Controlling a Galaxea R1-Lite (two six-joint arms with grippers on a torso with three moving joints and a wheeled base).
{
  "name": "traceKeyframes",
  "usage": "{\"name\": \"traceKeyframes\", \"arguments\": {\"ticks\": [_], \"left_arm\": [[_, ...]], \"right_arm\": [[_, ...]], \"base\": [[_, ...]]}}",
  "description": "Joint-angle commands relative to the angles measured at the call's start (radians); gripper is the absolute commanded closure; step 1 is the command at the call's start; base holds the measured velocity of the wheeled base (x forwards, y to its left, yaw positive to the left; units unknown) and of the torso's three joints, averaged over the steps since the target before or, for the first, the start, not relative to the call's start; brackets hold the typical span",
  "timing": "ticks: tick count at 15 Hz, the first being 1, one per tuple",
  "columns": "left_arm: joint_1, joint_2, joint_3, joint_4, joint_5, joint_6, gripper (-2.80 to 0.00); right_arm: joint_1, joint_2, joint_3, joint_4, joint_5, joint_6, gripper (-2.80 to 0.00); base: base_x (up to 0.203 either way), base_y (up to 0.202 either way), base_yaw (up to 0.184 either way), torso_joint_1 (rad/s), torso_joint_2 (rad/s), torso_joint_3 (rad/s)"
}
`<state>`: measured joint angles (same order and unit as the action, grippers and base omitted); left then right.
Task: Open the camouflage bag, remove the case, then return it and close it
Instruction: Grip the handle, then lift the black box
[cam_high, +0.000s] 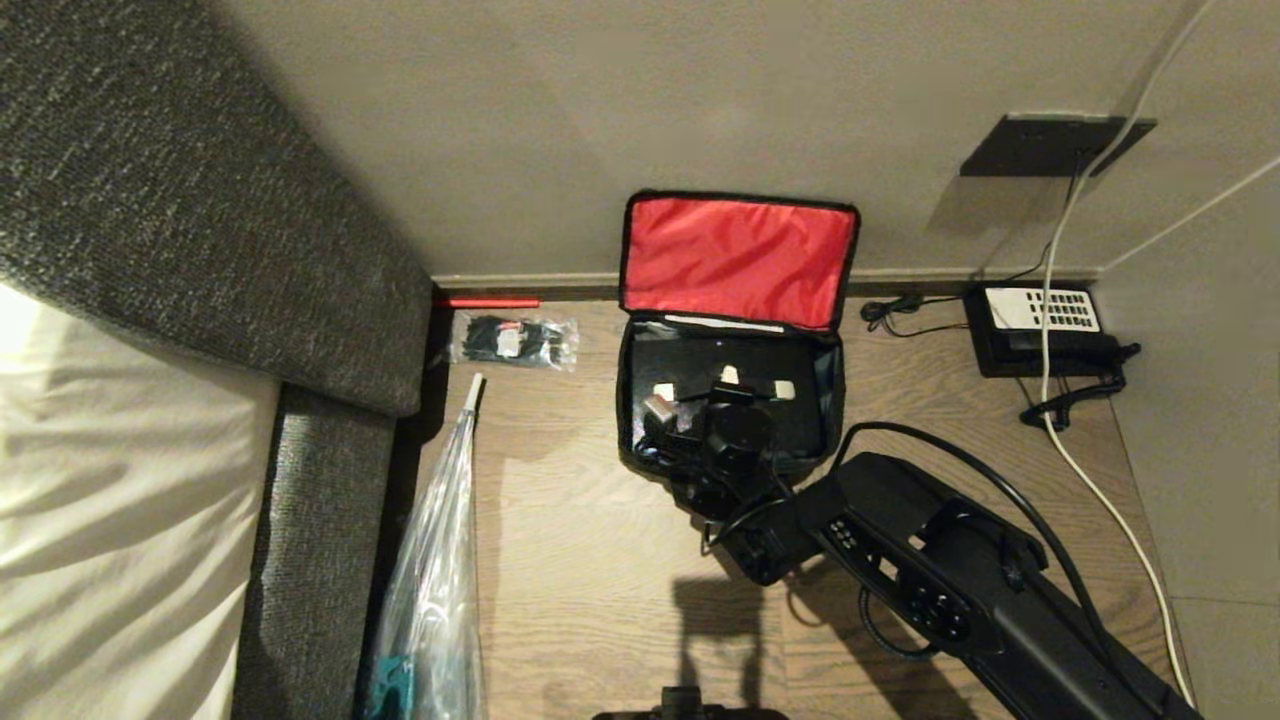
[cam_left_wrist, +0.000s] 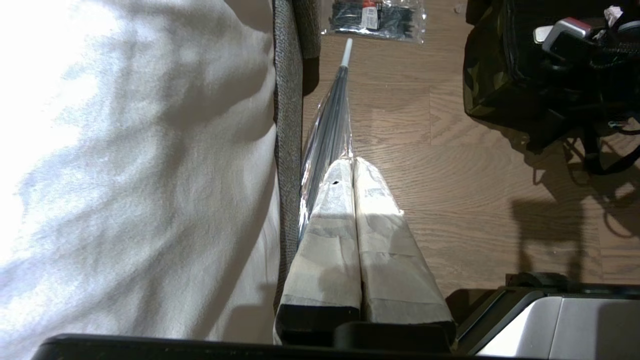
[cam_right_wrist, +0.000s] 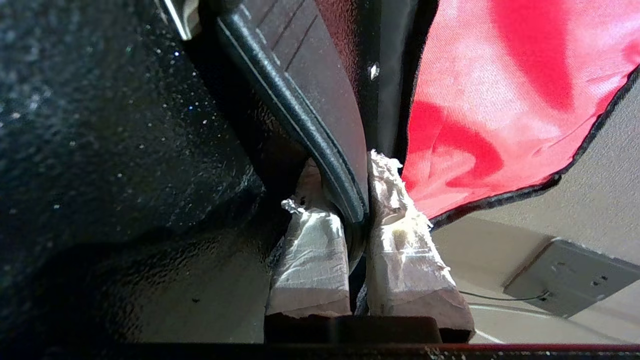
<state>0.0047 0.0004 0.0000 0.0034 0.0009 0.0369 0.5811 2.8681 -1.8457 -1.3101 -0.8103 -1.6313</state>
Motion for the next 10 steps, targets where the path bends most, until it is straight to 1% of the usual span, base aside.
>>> {"name": "traceKeyframes", "arguments": {"ticks": [1,5,7,10], "left_arm": [[0.0,-0.001,0.002,0.0,0.001,0.0,0.0],[0.0,-0.002,0.002,0.0,0.001,0.0,0.0],[0.0,-0.001,0.002,0.0,0.001,0.0,0.0],[0.0,-0.002,0.002,0.0,0.001,0.0,0.0]], "right_arm": [[0.002,-0.005,0.0,-0.012,-0.004,-0.005,0.0],[0.017,-0.022,0.014,-0.037,-0.013,0.025,0.0],[0.025,-0.045,0.026,-0.053,-0.04,0.029,0.0],[0.054,-0.187,0.047,-0.036,-0.056,0.017,0.0]], "base": [[0.0,0.0,0.0,0.0,0.0,0.0],[0.0,0.0,0.0,0.0,0.0,0.0],[0.0,0.0,0.0,0.0,0.0,0.0],[0.0,0.0,0.0,0.0,0.0,0.0]]}}
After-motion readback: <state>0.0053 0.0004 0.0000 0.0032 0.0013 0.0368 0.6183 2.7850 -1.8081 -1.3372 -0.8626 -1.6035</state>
